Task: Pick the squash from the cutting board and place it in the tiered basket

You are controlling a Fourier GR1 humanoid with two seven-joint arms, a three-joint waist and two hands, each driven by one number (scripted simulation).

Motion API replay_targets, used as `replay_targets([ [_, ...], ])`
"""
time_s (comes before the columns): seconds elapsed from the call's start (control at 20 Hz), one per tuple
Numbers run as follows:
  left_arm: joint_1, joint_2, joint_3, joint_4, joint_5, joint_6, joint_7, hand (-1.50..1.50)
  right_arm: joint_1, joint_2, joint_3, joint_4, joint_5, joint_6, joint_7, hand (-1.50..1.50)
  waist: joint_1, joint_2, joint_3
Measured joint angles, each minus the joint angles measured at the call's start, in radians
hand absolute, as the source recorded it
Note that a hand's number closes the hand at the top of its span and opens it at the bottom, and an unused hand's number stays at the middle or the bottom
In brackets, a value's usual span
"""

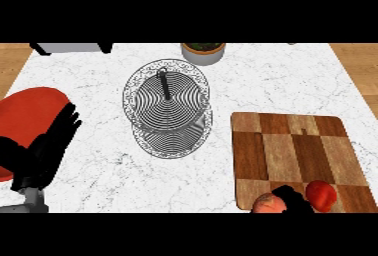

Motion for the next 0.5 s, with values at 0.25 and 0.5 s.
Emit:
replay_targets([
  [0.25, 0.003, -0.003, -0.003, -0.016, 0.002, -0.002, 0.01, 0.0, 0.017, 0.025, 0.156, -0.187, 0.215, -0.056, -0.007, 1.5, 0.009, 0.002, 0.002],
  [0.5, -0.009, -0.009, -0.013, -0.02, -0.007, -0.003, 0.011, 0.0, -0.031, -0.032, 0.238, -0.231, 0.384, -0.037, 0.012, 1.5, 0.028, 0.011, 0.002],
])
